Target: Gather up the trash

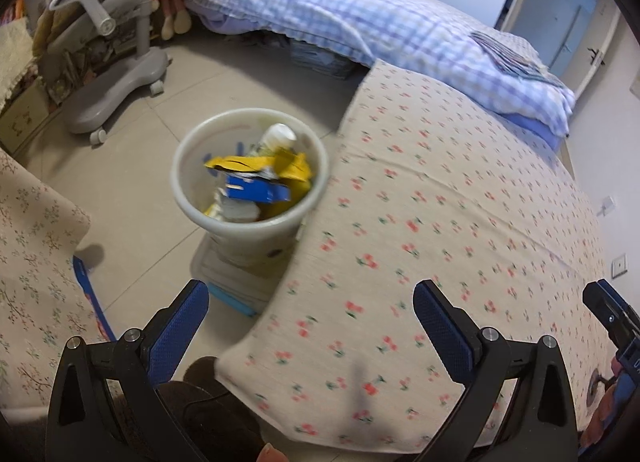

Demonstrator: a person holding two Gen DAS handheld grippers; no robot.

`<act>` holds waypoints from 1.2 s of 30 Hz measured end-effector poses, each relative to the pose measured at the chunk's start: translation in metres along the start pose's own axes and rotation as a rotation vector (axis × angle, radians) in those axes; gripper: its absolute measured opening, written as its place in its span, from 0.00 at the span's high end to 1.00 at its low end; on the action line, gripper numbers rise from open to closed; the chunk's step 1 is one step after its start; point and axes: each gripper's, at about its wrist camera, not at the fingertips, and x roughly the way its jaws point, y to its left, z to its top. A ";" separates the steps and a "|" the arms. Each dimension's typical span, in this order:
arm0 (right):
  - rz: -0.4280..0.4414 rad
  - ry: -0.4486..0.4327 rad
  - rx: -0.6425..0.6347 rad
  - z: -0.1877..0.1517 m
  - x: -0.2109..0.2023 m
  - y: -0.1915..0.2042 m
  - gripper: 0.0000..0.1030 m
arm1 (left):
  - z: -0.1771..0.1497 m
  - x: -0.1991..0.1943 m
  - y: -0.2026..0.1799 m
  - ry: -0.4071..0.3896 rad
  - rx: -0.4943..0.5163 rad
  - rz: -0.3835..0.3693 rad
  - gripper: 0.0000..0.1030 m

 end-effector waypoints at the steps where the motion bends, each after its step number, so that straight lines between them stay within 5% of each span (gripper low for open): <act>1: -0.002 -0.002 0.005 -0.005 -0.003 -0.004 0.17 | -0.003 -0.003 -0.005 -0.009 0.014 0.002 0.00; 13: -0.022 -0.017 -0.069 -0.029 -0.015 -0.008 0.17 | -0.019 -0.006 -0.032 -0.029 0.056 0.033 0.00; 36: -0.044 -0.061 -0.094 -0.023 -0.014 0.001 0.17 | -0.018 -0.014 -0.030 -0.082 0.038 0.046 0.00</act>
